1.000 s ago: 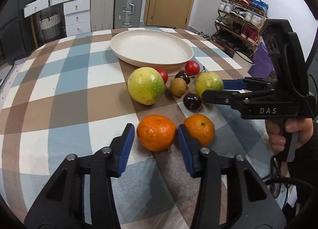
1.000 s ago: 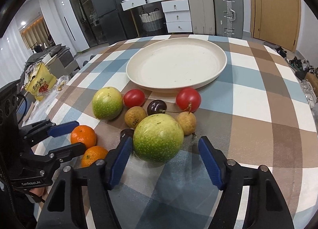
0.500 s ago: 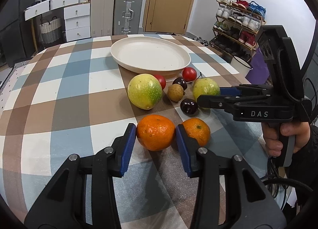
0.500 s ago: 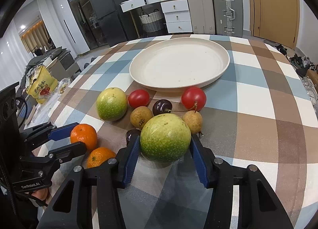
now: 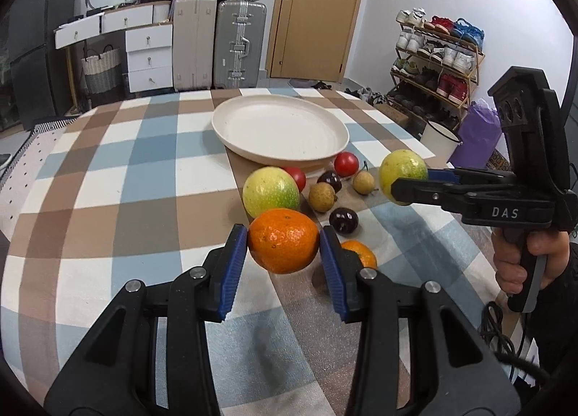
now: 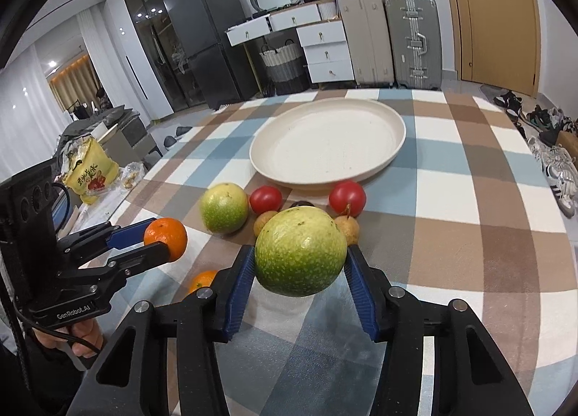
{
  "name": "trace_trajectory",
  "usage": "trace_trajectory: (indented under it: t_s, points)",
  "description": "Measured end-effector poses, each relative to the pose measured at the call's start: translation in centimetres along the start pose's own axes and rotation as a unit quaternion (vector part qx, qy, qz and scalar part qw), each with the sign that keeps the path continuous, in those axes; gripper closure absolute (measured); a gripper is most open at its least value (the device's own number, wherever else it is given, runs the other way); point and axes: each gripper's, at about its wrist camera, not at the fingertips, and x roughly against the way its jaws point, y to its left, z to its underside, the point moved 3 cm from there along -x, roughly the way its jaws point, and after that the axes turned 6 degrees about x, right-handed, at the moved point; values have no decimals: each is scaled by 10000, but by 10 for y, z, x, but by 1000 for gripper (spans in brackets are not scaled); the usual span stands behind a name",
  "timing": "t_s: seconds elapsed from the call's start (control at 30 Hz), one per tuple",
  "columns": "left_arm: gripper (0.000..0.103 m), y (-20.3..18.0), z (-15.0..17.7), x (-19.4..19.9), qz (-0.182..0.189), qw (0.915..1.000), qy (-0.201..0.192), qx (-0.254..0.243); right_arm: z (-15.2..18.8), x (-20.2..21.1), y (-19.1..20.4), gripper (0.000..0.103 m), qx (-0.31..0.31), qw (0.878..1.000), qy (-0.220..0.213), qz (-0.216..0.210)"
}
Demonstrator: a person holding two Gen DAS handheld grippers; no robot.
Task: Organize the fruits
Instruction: 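Lift and carry the orange over the plate while the right tool carries the green fruit there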
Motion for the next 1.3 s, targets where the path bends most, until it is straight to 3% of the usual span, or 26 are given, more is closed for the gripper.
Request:
trace_trajectory:
  t_s: [0.17,0.73,1.3]
  points:
    - [64,-4,-13,9,-37,9997,-252,11,-13,10,-2,52,5,9998,-178,-52]
    - [64,-22,-69,-10,-25,9985,-539,-119,-54,30,-10,52,36,9984,-557,33]
    - [64,-18,-113,-64,-132,9987,-437,-205,-82,-3,-32,52,-153,9988,-467,25]
